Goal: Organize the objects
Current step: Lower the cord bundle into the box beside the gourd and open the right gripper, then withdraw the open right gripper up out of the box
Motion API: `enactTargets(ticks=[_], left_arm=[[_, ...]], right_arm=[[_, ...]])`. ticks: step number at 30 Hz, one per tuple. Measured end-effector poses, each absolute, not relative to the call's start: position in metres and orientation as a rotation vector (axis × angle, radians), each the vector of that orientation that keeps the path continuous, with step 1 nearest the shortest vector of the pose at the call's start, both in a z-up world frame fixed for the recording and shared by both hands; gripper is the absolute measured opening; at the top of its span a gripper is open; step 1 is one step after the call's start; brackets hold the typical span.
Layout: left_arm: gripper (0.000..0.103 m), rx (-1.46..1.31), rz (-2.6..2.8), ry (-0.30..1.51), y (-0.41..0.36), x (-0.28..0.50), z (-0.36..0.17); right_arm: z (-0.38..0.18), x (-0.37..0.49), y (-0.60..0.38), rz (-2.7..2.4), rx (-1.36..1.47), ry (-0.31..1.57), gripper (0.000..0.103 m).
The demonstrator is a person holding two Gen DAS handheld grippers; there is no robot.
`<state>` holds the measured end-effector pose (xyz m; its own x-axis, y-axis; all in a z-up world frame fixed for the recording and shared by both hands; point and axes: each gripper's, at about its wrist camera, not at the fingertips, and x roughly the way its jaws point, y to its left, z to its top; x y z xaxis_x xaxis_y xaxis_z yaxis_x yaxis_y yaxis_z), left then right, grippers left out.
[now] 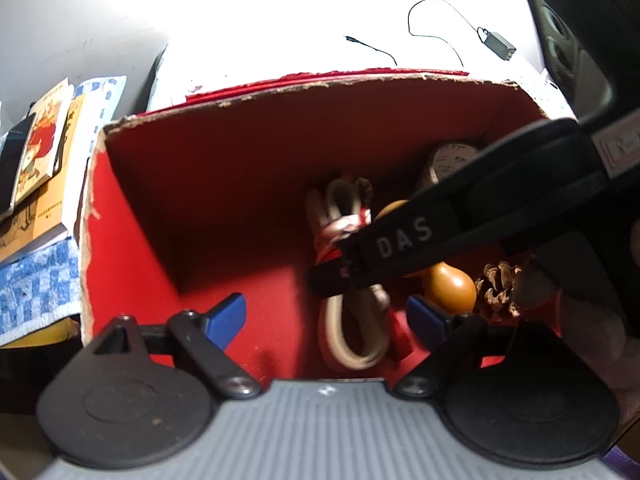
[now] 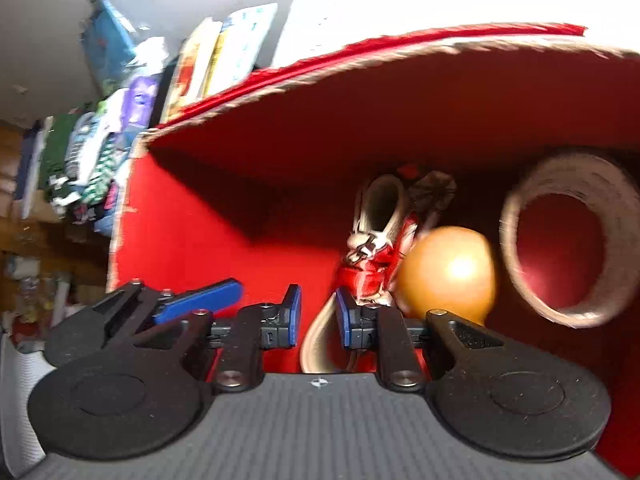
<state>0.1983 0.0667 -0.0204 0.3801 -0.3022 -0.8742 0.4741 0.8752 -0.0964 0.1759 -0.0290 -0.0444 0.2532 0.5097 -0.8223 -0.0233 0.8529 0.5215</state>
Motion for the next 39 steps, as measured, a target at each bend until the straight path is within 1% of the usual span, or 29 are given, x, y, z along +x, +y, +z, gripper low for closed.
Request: enactTargets(ticks=[7, 12, 14, 15, 26, 33, 39], left_arm=[[0.088, 0.194, -0.485, 1.077, 0.064, 0.196, -0.023], [0.088, 0.205, -0.47, 1.079, 0.06, 0.196, -0.023], [0.088, 0.204, -0.463, 1.079, 0.059, 0.196, -0.022], [0.088, 0.203, -0.461, 1.077, 0.058, 0.195, -0.021], [0.088, 0.216, -0.43, 1.012, 0.065, 0.179, -0.005], [0.09, 0.241, -0.357, 0.931, 0.076, 0.155, 0.02], [0.09, 0.218, -0.296, 0.899, 0.082, 0.136, 0.035]], right_arm=[[-0.048, 0.173, -0.035, 0.369, 0.481, 1.258, 0.021], [-0.045, 0.166, -0.037, 0.367, 0.504, 1.202, 0.022], [-0.042, 0.163, -0.038, 0.358, 0.513, 1.159, 0.025], [-0.039, 0.16, -0.04, 0.34, 0.511, 1.132, 0.028], [-0.021, 0.12, -0.054, 0.311, 0.507, 0.961, 0.028], [-0.003, 0.088, -0.055, 0.348, 0.516, 0.807, 0.029], [0.007, 0.062, -0.048, 0.41, 0.497, 0.74, 0.029]])
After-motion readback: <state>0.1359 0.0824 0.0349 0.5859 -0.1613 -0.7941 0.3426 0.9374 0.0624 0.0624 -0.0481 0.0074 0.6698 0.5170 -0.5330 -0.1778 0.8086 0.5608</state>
